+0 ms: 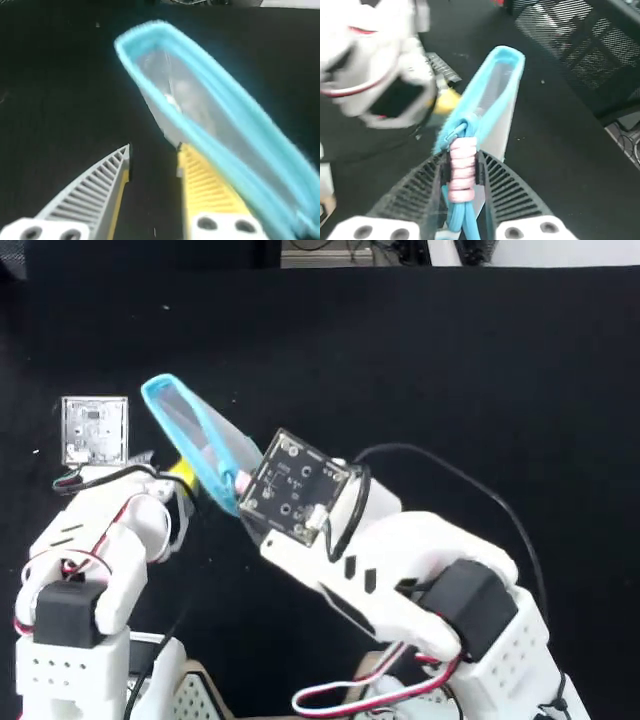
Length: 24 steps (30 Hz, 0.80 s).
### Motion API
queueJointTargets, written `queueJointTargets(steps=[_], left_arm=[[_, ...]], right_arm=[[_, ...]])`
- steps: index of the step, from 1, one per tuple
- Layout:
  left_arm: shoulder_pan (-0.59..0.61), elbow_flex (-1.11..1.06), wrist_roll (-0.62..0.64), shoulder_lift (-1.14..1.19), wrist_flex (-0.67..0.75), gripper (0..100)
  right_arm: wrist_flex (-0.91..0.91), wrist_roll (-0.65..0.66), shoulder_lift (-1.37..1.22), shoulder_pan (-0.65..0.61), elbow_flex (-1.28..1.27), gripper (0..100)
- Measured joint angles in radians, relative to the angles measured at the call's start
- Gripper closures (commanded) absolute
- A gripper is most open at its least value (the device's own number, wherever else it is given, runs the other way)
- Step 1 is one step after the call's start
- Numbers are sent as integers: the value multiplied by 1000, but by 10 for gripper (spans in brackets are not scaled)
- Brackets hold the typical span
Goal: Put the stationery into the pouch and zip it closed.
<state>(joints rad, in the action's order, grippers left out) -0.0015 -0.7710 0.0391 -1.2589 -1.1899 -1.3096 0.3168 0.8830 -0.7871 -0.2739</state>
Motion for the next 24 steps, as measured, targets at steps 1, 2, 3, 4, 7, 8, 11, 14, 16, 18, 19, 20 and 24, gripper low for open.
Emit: queueJointTargets(steps=[1, 2, 3, 4, 7, 8, 11, 14, 16, 18, 19, 20, 24], left_arm=[[0, 20, 0, 0, -44, 751], [-3, 35, 0, 0, -87, 745], [-5, 51, 0, 0, -132, 743], [-8, 63, 0, 0, -170, 743], [-9, 104, 0, -2, -270, 741], [-9, 120, 2, -2, -295, 740], [-35, 161, 2, -15, -376, 739], [-112, 178, 3, -84, -442, 738], [-176, 180, 18, -158, -453, 738], [-236, 169, 80, -241, -445, 738], [-264, 152, 104, -281, -427, 739], [-285, 121, 127, -319, -399, 740], [-307, -52, 155, -437, -264, 741]], right_arm=[[12, 0, 0, 9, -12, 988], [21, 0, 0, 21, -23, 988], [31, 0, 0, 29, -35, 988], [40, 0, 0, 37, -48, 988], [54, 2, 0, 43, -57, 988], [57, 2, 0, 43, -57, 988], [61, 2, 0, 43, -57, 988], [63, 2, 0, 43, -57, 988], [63, 2, 0, 43, -57, 988], [63, 2, 0, 43, -57, 988], [63, 2, 0, 43, -57, 988], [63, 2, 0, 43, -57, 988], [63, 2, 0, 43, -57, 988]])
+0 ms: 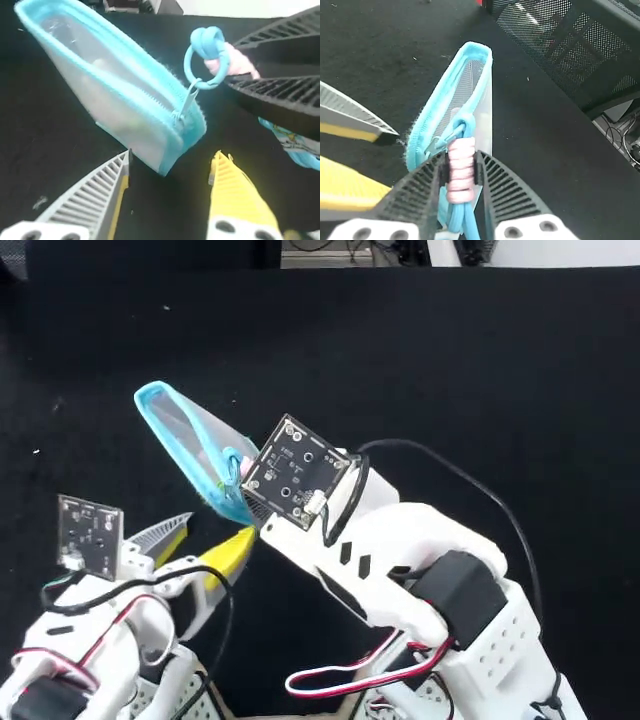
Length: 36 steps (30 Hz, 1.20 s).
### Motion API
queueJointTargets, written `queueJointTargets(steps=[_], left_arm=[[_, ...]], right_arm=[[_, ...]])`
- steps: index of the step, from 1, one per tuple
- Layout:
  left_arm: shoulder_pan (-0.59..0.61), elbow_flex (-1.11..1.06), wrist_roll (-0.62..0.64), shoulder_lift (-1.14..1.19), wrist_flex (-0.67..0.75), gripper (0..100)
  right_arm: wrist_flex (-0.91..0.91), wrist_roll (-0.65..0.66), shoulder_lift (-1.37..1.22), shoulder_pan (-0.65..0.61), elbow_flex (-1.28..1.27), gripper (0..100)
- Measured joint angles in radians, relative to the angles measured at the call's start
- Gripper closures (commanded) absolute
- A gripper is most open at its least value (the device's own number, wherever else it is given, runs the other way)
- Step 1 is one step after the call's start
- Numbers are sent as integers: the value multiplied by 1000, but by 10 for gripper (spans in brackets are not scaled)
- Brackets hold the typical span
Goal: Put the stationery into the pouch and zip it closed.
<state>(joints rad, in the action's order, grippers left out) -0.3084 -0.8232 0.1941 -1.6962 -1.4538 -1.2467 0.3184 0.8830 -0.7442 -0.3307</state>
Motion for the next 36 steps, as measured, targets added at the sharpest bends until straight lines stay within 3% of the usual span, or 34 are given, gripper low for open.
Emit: queueJointTargets(steps=[15, 26, 36], left_arm=[[-12, -218, 6, -49, 252, 744], [175, -284, 8, -48, 267, 743], [190, -281, -123, -48, 305, 742]], right_arm=[[0, 0, 0, 0, 0, 988], [0, 0, 0, 0, 0, 988], [0, 0, 0, 0, 0, 988]])
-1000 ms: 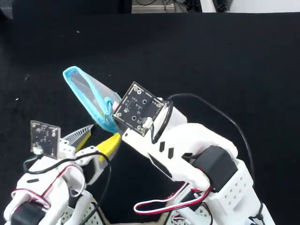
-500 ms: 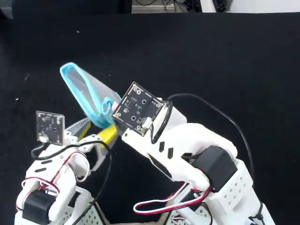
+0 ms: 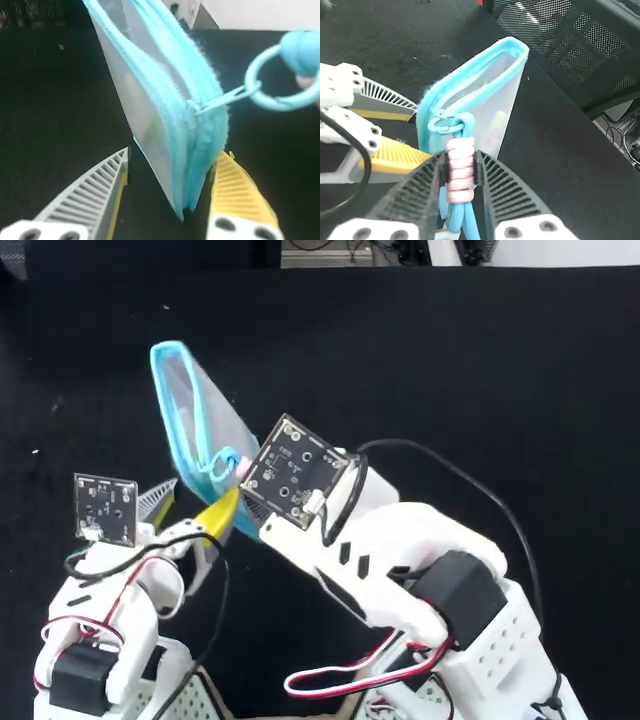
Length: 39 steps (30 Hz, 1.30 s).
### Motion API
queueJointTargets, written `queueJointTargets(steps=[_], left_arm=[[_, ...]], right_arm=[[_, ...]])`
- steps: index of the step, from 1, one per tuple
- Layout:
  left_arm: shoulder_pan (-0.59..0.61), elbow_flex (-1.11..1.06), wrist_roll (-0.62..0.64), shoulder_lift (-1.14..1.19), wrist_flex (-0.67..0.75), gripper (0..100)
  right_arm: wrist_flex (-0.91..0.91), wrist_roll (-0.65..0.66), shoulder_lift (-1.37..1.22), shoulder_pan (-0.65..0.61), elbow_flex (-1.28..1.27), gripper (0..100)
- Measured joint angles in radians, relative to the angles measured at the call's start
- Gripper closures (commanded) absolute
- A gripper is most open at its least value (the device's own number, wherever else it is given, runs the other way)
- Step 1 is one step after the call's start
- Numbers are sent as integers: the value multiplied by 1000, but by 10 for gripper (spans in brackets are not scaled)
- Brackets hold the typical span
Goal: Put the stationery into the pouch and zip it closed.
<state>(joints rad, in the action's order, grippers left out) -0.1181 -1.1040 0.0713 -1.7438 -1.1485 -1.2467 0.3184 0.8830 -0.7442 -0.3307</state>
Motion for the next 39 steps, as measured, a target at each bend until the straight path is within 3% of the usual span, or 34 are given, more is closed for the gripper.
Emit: queueJointTargets(steps=[9, 11, 13, 18, 23, 29, 33, 39], left_arm=[[0, -28, -8, 0, 152, 752], [0, -46, -8, 0, 153, 826], [0, -60, -12, 0, 153, 970], [-2, -61, -29, 0, 147, 971], [-2, -14, -129, -20, 72, 971], [-2, 25, -379, -64, -3, 971], [2, 80, -468, -61, -37, 971], [-2, 89, -540, -66, -72, 971]], right_arm=[[0, 0, 0, 0, 0, 988], [0, 0, 0, 0, 0, 988], [0, 0, 0, 0, 0, 988], [0, 0, 0, 18, 0, 987], [0, 0, 0, 23, -6, 987], [-37, 0, 8, 17, -6, 987], [-74, 0, 8, -3, -6, 985], [-170, -2, 17, -64, -6, 834]])
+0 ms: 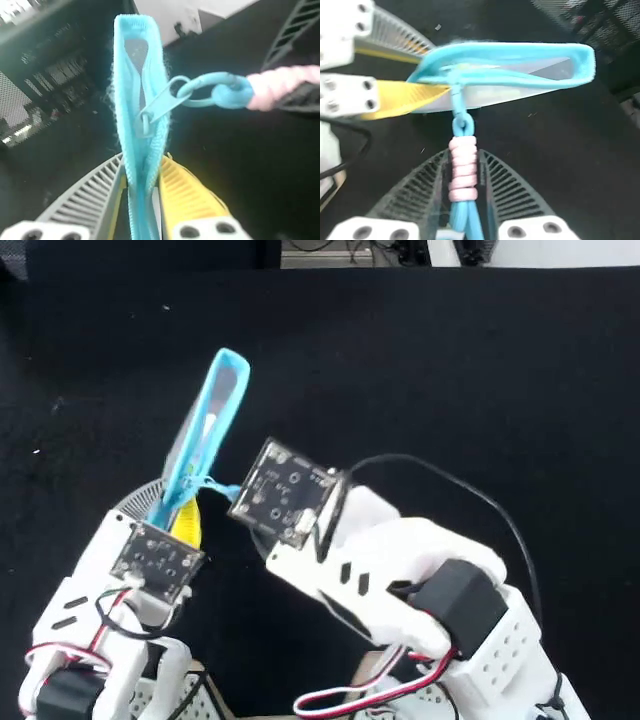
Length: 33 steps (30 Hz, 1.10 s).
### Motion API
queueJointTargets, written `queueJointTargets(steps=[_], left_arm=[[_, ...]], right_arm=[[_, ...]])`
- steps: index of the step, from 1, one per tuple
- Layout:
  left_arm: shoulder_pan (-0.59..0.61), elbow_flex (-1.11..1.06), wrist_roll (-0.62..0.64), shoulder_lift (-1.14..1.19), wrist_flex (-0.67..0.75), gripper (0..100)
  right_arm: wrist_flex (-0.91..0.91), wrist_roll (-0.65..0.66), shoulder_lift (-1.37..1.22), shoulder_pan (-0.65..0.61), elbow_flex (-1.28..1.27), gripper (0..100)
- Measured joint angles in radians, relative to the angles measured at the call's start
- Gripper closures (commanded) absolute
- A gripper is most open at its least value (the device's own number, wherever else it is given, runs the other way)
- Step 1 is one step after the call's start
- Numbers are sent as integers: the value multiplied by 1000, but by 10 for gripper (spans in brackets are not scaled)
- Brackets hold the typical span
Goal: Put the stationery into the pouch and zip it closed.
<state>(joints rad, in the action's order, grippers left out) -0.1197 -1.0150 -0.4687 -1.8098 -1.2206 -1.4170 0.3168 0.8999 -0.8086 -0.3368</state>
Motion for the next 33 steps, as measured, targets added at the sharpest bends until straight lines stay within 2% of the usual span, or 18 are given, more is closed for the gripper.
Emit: queueJointTargets(steps=[3, 12, 18, 26, 33], left_arm=[[-23, -40, -3, -11, -2, 971], [-61, -54, 23, -12, 0, 971], [-61, -54, 75, -12, 0, 971], [-61, -54, 84, -12, 0, 971], [-81, -54, 216, -14, 2, 971]], right_arm=[[-12, -2, 0, -41, 0, 790], [25, -2, 0, -138, -57, 790], [143, -2, 31, -175, -181, 790], [350, -5, 258, -175, -405, 790], [537, -3, 396, -175, -629, 790]])
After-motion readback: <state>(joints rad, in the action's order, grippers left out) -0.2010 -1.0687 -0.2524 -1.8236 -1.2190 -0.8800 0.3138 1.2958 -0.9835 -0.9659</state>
